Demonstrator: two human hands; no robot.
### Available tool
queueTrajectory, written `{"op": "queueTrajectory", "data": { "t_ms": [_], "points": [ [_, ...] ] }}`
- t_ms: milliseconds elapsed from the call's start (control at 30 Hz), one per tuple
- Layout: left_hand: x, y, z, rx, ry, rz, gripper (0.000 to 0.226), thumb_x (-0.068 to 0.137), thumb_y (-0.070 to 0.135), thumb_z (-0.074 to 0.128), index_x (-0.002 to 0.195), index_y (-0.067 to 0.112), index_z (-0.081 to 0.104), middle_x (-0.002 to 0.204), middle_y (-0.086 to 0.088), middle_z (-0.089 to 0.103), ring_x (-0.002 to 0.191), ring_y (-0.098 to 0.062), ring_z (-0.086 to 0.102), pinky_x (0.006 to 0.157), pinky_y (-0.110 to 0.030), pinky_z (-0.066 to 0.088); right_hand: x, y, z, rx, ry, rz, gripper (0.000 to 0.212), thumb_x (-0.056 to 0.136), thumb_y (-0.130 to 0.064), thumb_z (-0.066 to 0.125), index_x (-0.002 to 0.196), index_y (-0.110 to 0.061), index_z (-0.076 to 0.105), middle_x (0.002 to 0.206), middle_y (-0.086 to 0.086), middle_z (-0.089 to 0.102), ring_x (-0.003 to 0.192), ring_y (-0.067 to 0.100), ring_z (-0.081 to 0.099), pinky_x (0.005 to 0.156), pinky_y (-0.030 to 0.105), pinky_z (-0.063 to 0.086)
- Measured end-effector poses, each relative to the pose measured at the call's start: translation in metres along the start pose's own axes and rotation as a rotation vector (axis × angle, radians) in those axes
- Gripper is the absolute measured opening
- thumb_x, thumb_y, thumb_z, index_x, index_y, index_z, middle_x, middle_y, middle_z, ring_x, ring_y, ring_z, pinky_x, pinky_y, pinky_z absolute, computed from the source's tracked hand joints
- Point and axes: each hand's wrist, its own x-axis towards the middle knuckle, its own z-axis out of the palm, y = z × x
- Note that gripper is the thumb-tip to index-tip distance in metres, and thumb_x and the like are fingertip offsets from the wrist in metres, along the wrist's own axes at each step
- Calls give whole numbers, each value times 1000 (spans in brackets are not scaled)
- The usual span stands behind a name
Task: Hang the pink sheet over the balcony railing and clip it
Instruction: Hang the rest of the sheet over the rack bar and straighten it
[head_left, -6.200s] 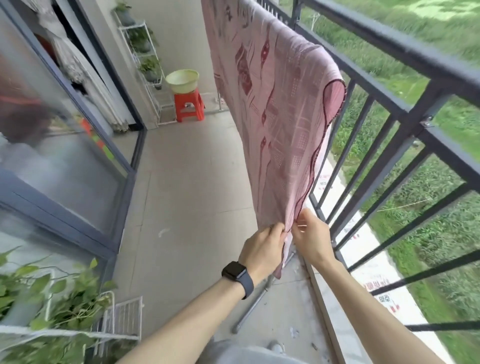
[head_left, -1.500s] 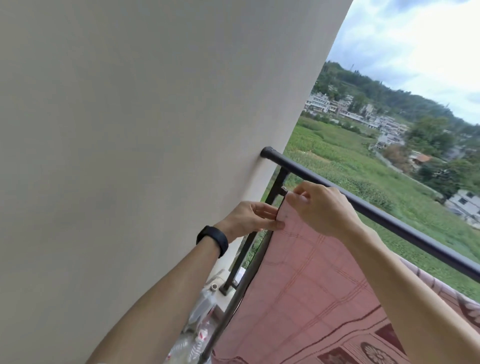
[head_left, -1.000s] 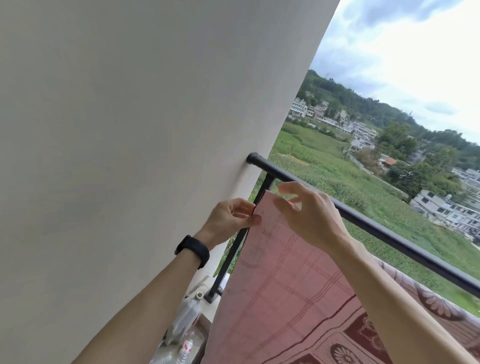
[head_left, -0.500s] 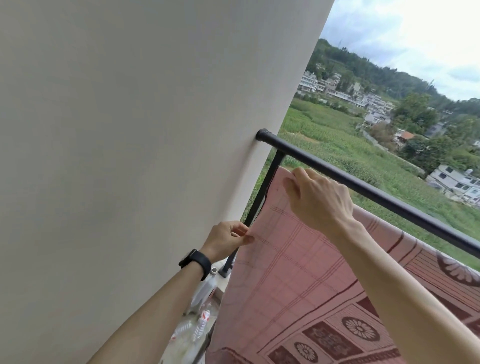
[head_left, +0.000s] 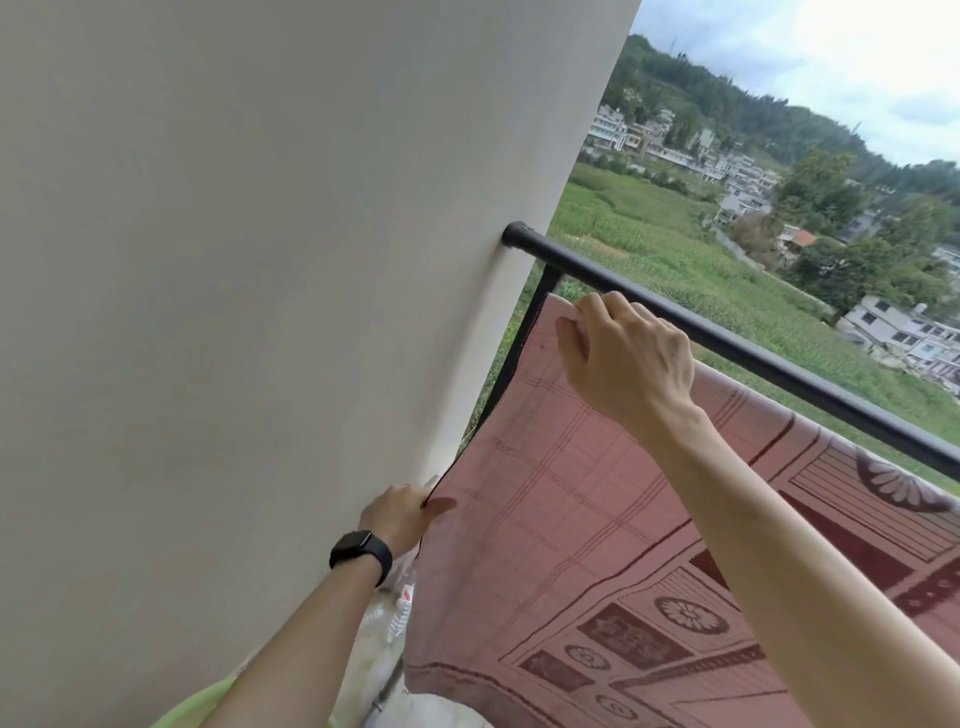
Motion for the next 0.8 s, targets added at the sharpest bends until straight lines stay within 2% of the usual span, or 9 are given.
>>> {"op": "queueTrajectory", "data": {
  "t_ms": [67,167,267,333,400,533,600,700,800],
  "points": [
    [-10,2,16,-60,-64,4,40,93,55,50,86,17,61,86,6,54,85,-24,56,68,-32,43,0,0,0,-5,-10,-4,34,102,-43,39,96,-15,58,86,1,63,70,23,61,55,29,37],
    [-26,0,41,-110,-315,38,22,80,35,61,95,20,68,98,2,66,100,-22,61,83,-33,49,-1,4,-1,-6,-16,8,34,102,-43,39,97,-15,58,87,1,63,71,23,60,56,29,34],
    [-25,-15,25,-39,-209,-52,9,86,31,57,90,25,61,94,1,64,87,-26,59,68,-29,42,-3,7,-3,-11,-15,10,35,102,-43,39,96,-15,58,84,1,62,68,22,58,55,28,32],
    [-20,-24,10,87,-181,-110,17,89,41,55,81,26,57,92,3,63,87,-26,58,70,-29,43,-3,5,-3,0,-16,4,35,102,-43,39,95,-15,58,84,1,62,68,22,59,55,28,34],
    [-14,-23,-1,124,-180,-98,15,89,41,52,85,30,60,96,4,65,93,-25,61,74,-30,46,-1,3,-2,15,-12,0,35,102,-43,40,94,-15,59,84,2,63,69,24,61,54,29,35],
    [-1,1,-17,-114,-152,-27,17,80,33,55,66,25,56,76,5,64,81,-23,61,65,-27,43,-1,3,-2,26,-34,6,36,100,-45,42,101,-14,61,91,4,66,73,26,64,55,30,40],
    [-1,27,-41,-384,-131,17,4,81,29,65,78,32,67,85,11,71,88,-15,67,72,-21,49,-4,7,-5,64,-51,9,39,98,-49,47,114,-17,60,106,4,67,85,26,65,65,34,48],
    [-2,77,-94,-797,-67,139,30,83,31,68,113,25,67,110,6,70,104,-10,65,78,-17,48,-15,17,-21,143,-53,75,44,95,-51,52,126,-21,57,123,4,64,104,26,63,86,42,50],
    [-4,122,-142,-886,12,322,52,82,48,64,131,34,54,125,14,60,114,-1,58,90,-22,44,-41,31,-32,103,-15,150,35,99,-47,47,123,-24,59,117,0,68,102,25,63,88,42,47]
  ]
}}
